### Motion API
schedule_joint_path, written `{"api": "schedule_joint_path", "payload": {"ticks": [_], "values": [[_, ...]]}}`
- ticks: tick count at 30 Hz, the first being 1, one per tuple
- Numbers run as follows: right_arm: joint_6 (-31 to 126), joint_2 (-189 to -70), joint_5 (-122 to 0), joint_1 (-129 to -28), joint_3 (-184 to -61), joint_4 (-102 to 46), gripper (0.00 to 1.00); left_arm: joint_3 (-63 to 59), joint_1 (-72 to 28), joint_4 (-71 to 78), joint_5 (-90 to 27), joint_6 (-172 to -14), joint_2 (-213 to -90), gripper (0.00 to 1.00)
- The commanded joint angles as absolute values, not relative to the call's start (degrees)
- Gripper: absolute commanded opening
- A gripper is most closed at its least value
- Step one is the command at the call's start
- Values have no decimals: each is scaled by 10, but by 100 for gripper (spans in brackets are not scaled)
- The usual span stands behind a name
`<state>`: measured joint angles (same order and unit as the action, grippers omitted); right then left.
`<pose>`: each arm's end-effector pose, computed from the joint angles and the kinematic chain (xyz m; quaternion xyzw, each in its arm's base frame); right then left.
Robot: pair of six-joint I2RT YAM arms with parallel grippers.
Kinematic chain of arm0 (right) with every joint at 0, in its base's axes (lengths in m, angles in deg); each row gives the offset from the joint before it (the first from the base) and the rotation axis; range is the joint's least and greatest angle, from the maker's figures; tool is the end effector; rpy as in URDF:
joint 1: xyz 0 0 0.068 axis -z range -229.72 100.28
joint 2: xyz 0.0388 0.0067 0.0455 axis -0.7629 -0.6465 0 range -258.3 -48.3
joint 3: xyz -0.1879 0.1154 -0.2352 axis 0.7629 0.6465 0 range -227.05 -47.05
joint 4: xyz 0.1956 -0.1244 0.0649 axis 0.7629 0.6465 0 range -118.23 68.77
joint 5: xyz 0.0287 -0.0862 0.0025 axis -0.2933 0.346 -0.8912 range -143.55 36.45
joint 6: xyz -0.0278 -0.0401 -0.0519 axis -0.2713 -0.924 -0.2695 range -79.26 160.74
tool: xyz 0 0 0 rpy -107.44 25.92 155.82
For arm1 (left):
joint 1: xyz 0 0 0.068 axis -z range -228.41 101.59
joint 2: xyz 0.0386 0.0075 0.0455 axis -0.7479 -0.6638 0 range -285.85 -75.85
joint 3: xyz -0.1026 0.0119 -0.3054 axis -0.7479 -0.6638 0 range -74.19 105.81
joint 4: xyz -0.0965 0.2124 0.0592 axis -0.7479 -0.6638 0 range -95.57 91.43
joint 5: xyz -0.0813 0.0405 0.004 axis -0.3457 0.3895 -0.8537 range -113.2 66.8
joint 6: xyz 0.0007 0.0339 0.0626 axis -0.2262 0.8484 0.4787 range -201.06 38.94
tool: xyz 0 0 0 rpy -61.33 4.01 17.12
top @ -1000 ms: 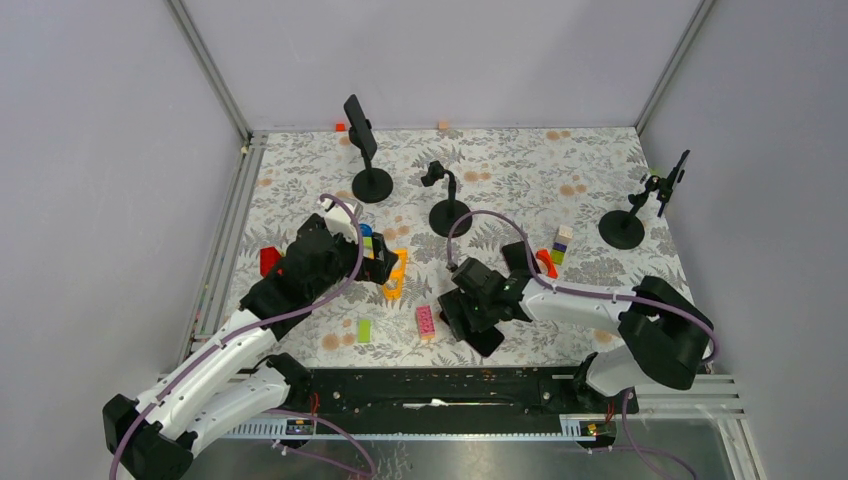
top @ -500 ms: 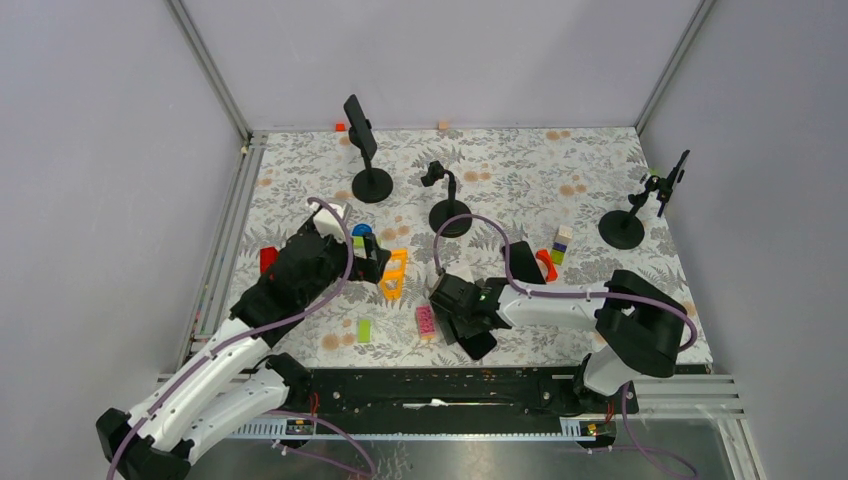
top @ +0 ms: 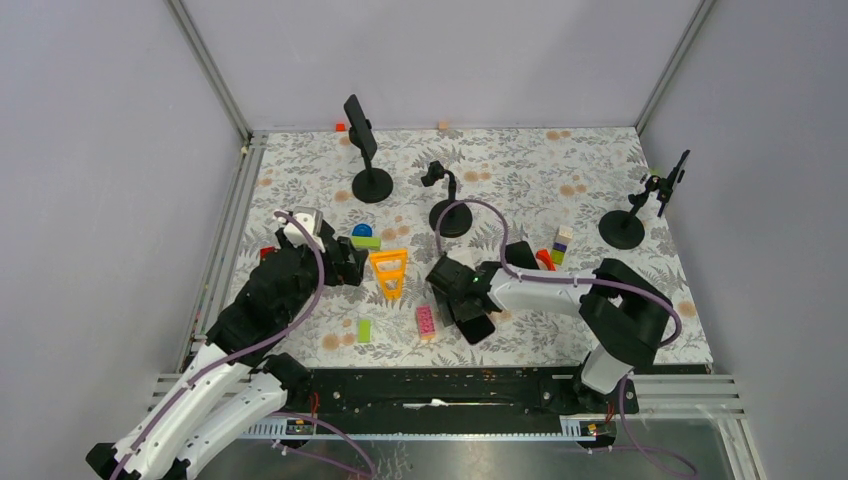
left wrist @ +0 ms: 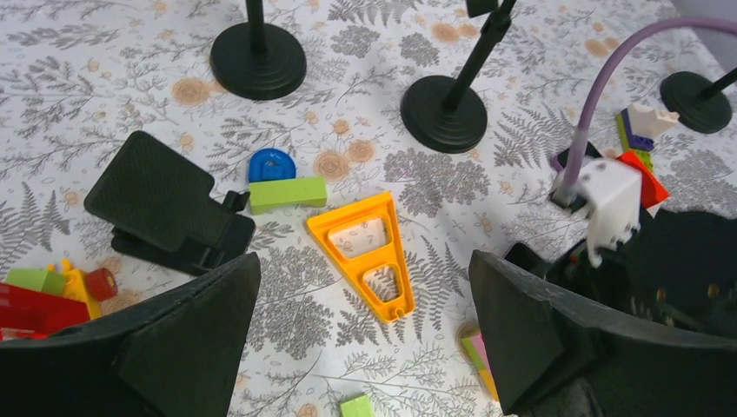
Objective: Remove the phone from the phone stand
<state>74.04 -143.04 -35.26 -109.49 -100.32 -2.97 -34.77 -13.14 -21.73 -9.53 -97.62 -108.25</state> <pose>0.1687 0.2533 0.2058 -0.1902 0.9486 0.0375 0.2500 0.0843 -0.0428 0.3327 0.0584 0.7947 -0.1751 0.5782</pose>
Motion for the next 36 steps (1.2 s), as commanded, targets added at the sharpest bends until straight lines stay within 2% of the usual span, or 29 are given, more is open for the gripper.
{"api": "schedule_joint_path", "payload": {"ticks": [1, 5, 10, 13, 15, 18, 22, 31, 36], "values": [[722, -1443, -352, -1027, -1016, -15, 51, -329, -135, -232, -66, -983, -1074, 99], [709, -1449, -348, -966, -1025, -16, 51, -339, -135, -236, -75, -993, -1073, 99], [706, -1475, -342, -923, -1051, -7, 56, -346, -135, -235, -73, -1001, -1067, 99], [703, -1492, -337, -916, -1074, 5, 66, -347, -135, -235, -73, -1001, -1067, 99], [707, -1490, -337, -916, -1084, 14, 79, -349, -135, -235, -79, -999, -1069, 99], [708, -1467, -337, -916, -1078, 14, 92, -354, -135, -235, -86, -1001, -1076, 99], [698, -1415, -331, -916, -1071, 25, 99, -360, -135, -222, -91, -1010, -1085, 99], [687, -1301, -352, -916, -1074, 54, 100, -345, -136, -204, -93, -1018, -1100, 99], [675, -1245, -343, -916, -1064, 67, 100, -294, -159, -197, -158, -1032, -1128, 99]]}}
